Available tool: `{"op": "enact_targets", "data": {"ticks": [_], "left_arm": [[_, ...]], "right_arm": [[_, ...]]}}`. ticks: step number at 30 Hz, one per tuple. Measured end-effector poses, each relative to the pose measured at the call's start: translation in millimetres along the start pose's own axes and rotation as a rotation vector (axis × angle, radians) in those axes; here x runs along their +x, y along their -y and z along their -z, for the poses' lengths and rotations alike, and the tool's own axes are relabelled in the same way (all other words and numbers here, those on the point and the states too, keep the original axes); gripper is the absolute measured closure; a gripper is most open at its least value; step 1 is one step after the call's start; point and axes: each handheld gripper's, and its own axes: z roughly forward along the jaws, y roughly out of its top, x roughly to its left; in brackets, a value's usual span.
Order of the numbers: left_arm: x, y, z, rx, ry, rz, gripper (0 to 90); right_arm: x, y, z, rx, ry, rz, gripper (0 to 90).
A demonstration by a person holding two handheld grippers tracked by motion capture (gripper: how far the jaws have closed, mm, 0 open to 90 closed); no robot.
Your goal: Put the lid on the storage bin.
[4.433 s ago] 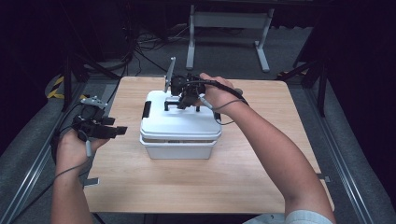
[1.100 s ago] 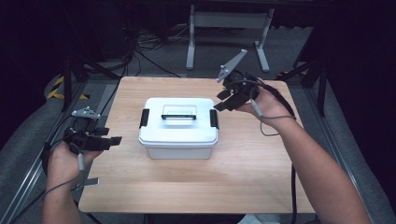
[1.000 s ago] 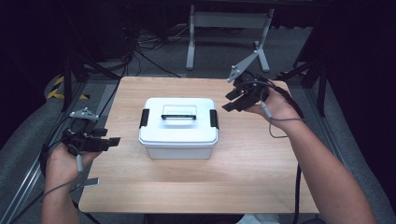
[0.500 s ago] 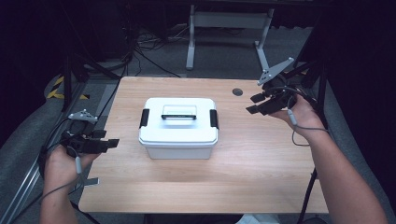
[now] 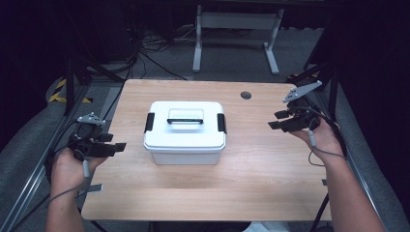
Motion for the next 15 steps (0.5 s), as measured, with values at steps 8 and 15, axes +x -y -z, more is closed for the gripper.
{"op": "enact_targets", "data": {"ticks": [8, 15], "left_arm": [[-8.6, -3.2, -14.4, 0.037, -0.008, 0.001, 39.3], [-10.1, -1.9, -19.5, 0.059, -0.017, 0.001, 39.4]], "right_arm": [[-6.6, 39.7, -19.2, -0.018, -0.008, -0.054, 56.0], [-16.6, 50.0, -31.7, 0.016, 0.009, -0.086, 53.2]]}}
